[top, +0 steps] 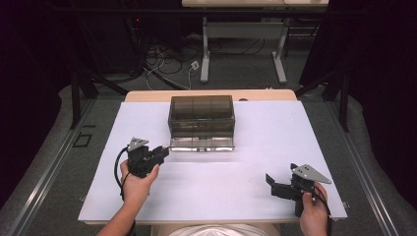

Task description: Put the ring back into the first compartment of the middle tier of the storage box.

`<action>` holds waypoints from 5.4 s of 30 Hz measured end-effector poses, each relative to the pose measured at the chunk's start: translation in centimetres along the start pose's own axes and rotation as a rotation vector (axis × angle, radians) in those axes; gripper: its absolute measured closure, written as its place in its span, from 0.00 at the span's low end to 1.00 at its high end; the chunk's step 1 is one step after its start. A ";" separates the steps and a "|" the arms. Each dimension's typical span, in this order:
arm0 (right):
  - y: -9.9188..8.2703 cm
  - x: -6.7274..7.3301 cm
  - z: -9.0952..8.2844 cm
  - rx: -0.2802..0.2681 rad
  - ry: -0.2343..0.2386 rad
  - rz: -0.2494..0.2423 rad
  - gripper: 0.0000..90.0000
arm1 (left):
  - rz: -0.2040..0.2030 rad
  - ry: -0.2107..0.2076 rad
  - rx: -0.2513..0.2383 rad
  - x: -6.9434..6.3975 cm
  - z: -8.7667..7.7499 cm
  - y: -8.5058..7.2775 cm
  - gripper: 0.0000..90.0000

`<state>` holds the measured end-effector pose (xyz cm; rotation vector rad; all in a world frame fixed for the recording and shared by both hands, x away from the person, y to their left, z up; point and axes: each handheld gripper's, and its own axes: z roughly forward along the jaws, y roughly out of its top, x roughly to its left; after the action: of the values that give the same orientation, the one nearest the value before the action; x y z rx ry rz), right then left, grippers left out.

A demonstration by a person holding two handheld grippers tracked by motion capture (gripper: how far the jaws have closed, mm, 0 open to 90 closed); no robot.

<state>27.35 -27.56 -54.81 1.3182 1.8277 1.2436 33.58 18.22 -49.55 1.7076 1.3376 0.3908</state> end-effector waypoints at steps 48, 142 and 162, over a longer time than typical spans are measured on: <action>-0.1 -0.1 0.0 0.008 0.003 0.001 0.00 | -0.016 0.022 0.066 -1.5 4.7 3.9 0.77; -0.2 -0.3 0.0 -0.003 0.002 0.017 0.00 | 0.065 0.019 0.035 -1.8 6.8 3.3 0.37; -0.4 -0.5 -0.4 0.018 -0.006 0.033 0.00 | 0.079 -0.045 0.013 -1.5 4.3 3.3 0.23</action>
<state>27.04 -28.17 -55.02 1.3655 1.8239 1.2421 38.06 14.90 -48.89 1.7737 1.2452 0.3877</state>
